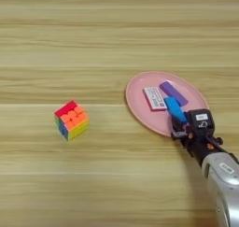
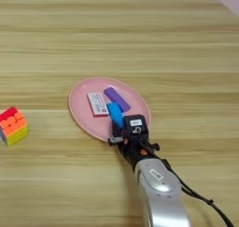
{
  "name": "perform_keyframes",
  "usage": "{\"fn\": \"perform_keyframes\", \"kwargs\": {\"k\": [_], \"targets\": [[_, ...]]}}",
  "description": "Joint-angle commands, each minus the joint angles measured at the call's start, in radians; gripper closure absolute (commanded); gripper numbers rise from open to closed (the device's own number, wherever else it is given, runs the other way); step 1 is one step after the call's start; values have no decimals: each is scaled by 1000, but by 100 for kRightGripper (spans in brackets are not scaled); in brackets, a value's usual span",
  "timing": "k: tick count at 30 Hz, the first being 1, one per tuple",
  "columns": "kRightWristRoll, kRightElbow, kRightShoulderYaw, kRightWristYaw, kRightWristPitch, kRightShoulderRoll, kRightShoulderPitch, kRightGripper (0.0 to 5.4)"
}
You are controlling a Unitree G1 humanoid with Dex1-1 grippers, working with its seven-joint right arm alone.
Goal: Move the objects on the table
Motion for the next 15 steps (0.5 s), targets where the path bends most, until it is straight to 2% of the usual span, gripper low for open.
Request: {"fn": "perform_keyframes", "kwargs": {"k": [1,3,7,13,15], "targets": [[-8,-23,-16,-19,-16,-28,-33,323],[0,-23,-22,-17,-19,-24,-38,278],[24,-37,-35,-15,-38,-11,-45,230],[33,-43,-42,-18,-43,-8,-45,129],[44,-55,-48,-18,-68,-1,-48,97]]}}
